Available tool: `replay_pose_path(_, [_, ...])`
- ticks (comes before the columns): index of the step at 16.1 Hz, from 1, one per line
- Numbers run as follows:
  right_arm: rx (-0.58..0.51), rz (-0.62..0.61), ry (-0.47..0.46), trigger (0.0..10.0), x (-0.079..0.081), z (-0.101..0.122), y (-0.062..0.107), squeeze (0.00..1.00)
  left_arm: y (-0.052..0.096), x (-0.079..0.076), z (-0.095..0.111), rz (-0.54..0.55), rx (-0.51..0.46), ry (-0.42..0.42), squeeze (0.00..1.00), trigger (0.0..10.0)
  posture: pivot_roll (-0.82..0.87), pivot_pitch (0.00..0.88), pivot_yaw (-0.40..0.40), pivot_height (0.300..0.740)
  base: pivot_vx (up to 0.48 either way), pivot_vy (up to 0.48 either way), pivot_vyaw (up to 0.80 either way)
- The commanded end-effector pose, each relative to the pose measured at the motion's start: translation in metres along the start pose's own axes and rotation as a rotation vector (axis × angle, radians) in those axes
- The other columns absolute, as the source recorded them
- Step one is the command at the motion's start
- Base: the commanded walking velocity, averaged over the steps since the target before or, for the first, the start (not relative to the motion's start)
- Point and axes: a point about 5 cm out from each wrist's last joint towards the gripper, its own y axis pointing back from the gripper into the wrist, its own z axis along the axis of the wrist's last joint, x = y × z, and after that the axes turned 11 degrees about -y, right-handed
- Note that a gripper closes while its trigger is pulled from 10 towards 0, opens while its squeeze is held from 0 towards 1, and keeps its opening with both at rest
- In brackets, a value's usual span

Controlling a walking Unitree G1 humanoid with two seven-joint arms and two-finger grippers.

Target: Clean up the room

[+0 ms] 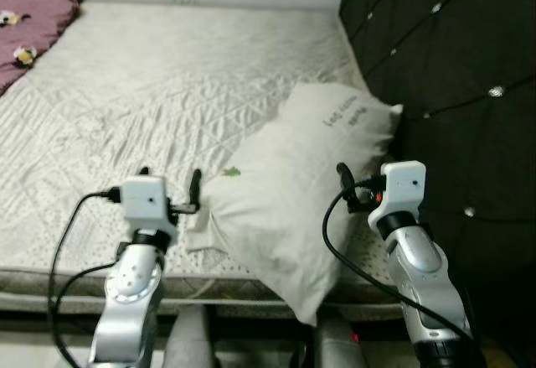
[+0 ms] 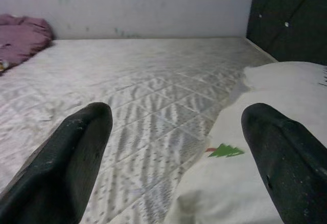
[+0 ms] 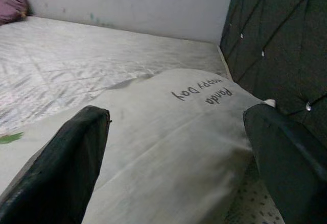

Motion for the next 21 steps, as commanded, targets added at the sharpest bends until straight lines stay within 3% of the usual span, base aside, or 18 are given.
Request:
replay_pose_path(1, [0.035, 0.054, 0.025, 10.0, 0.007, -0.004, -0.003, 0.0, 0.004, 0.006, -0.002, 0.027, 0.025, -0.018, 0.0, 10.0, 0.01, 0.003, -0.038, 0.579, 0.0, 0.0, 0.0])
replay_pose_path(5, [0.111, 0.148, 0.057, 10.0, 0.013, -0.012, -0.011, 0.0, 0.012, 0.01, -0.004, 0.057, 0.05, -0.035, 0.0, 10.0, 0.03, 0.015, -0.05, 0.549, 0.0, 0.0, 0.0])
replay_pose_path(10, [0.194, 0.235, 0.138, 10.0, 0.013, -0.018, -0.024, 0.0, 0.013, 0.022, -0.003, 0.133, 0.083, -0.081, 0.0, 10.0, 0.04, 0.037, -0.048, 0.549, 0.0, 0.0, 0.0])
replay_pose_path(13, [0.243, 0.284, 0.146, 10.0, 0.015, -0.023, -0.025, 0.0, 0.017, 0.021, -0.003, 0.116, 0.085, -0.08, 0.0, 10.0, 0.05, 0.043, -0.051, 0.549, 0.0, 0.0, 0.0])
replay_pose_path(14, [0.287, 0.279, 0.149, 10.0, 0.013, -0.029, -0.025, 0.0, 0.02, 0.021, -0.003, 0.114, 0.095, -0.088, 0.0, 10.0, 0.06, 0.048, -0.055, 0.549, 0.0, 0.0, 0.0])
replay_pose_path(17, [0.252, 0.162, 0.126, 10.0, 0.007, -0.025, -0.03, 0.0, 0.027, 0.021, -0.003, 0.125, 0.115, -0.109, 0.0, 10.0, 0.07, 0.064, -0.058, 0.549, 0.0, 0.0, 0.0])
replay_pose_path(21, [0.325, 0.029, 0.09, 10.0, 0.0, -0.04, -0.023, 0.0, 0.044, 0.025, -0.004, 0.118, 0.153, -0.117, 0.0, 10.0, 0.1, 0.092, -0.055, 0.549, 0.0, 0.0, 0.0])
